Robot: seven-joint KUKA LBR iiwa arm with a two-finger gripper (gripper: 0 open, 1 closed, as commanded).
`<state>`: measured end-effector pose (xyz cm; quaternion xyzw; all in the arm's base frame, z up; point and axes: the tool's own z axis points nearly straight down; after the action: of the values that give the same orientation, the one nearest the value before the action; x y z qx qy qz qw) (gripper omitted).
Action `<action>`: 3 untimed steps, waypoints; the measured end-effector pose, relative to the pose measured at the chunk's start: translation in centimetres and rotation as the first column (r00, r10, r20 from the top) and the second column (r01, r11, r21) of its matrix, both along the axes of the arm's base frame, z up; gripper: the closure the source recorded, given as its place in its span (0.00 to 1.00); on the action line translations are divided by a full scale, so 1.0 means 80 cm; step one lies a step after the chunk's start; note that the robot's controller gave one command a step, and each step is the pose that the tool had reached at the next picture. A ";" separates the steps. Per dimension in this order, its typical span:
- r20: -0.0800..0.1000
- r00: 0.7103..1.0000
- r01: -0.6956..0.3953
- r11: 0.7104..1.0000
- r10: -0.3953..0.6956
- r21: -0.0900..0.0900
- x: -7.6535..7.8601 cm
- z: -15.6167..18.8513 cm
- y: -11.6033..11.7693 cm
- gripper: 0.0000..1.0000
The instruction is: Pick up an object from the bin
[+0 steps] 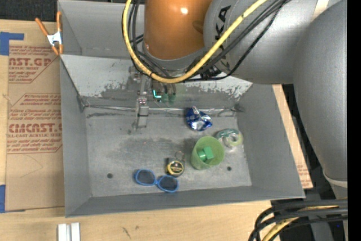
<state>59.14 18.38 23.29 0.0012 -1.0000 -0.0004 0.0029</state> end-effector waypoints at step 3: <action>0.012 0.967 -0.253 0.968 0.253 0.000 -0.134 -0.203 -0.054 0.00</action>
Offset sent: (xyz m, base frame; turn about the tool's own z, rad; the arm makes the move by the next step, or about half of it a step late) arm -0.0673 -0.0588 -0.0316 0.0545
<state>48.43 14.10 7.05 0.1287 -0.9917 -0.0007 -0.0032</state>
